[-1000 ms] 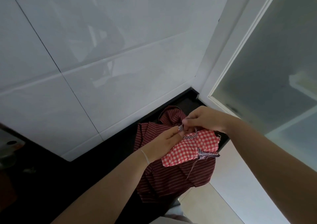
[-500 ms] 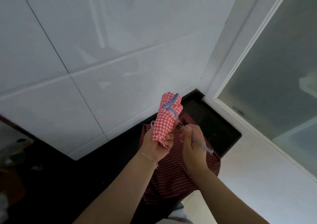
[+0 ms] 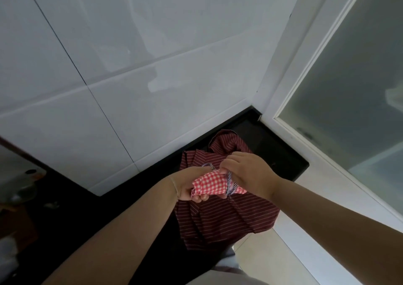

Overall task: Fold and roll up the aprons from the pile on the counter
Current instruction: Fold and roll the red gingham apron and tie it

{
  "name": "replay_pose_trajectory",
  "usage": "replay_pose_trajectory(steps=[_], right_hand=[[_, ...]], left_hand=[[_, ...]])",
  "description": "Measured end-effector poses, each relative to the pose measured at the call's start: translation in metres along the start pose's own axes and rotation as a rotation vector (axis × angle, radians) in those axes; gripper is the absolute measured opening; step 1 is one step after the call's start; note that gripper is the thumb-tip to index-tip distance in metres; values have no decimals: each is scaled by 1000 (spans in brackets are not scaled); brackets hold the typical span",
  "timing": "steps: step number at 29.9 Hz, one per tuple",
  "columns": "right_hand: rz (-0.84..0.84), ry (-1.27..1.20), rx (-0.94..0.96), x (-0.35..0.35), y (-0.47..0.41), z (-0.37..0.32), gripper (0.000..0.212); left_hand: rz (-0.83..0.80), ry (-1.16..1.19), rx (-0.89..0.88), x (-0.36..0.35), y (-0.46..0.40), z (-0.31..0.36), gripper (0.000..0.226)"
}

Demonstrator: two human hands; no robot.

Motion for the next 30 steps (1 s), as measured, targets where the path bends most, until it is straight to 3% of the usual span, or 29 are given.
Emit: replay_pose_trajectory(steps=[2, 4, 5, 6, 7, 8, 11, 14, 17, 19, 21, 24, 26, 30], right_hand=[[-1, -153, -182, -9, 4, 18, 33], [10, -213, -303, -21, 10, 32, 42], [28, -199, -322, -23, 11, 34, 41], [33, -194, -340, -32, 12, 39, 39], [29, -194, -358, -39, 14, 41, 36], [15, -186, -362, -47, 16, 43, 36], [-113, -88, -236, -80, 17, 46, 29], [-352, -29, -122, -137, 33, 39, 4], [-403, -58, -106, -170, 56, 33, 5], [-372, -84, -131, -175, 64, 38, 22], [-333, -130, -164, -174, 66, 45, 33], [-340, -167, -200, -176, 71, 49, 28], [-357, -159, -210, -180, 77, 49, 14], [-269, -136, -293, -175, 79, 53, 25]], left_hand=[[88, 38, -14, 8, -2, 2, 34], [335, 152, -56, 37, -7, -1, 36], [418, 95, -111, 44, -3, 8, 39], [452, -155, -225, 47, -4, 15, 37], [460, -159, -371, 46, -4, 22, 34], [463, -73, -283, 49, -16, 4, 31], [638, -388, -184, 52, -33, -27, 30], [744, -628, -70, 47, -45, -66, 29], [777, -816, -1, 42, -51, -91, 27], [815, -856, -84, 42, -50, -85, 26], [835, -831, -223, 41, -46, -71, 25], [793, -631, -345, 46, -49, -55, 23], [733, -399, -341, 48, -55, -55, 20], [668, -168, -306, 47, -64, -59, 25]])
Point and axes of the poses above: each hand's wrist, its own y-axis away from the middle knuckle, its own x-axis out of the back of the hand, z = x × y, the point moved 10 cm from there along -y, towards the middle knuckle, and after that the axes turned 13 degrees about -y, right-handed, at the moved point
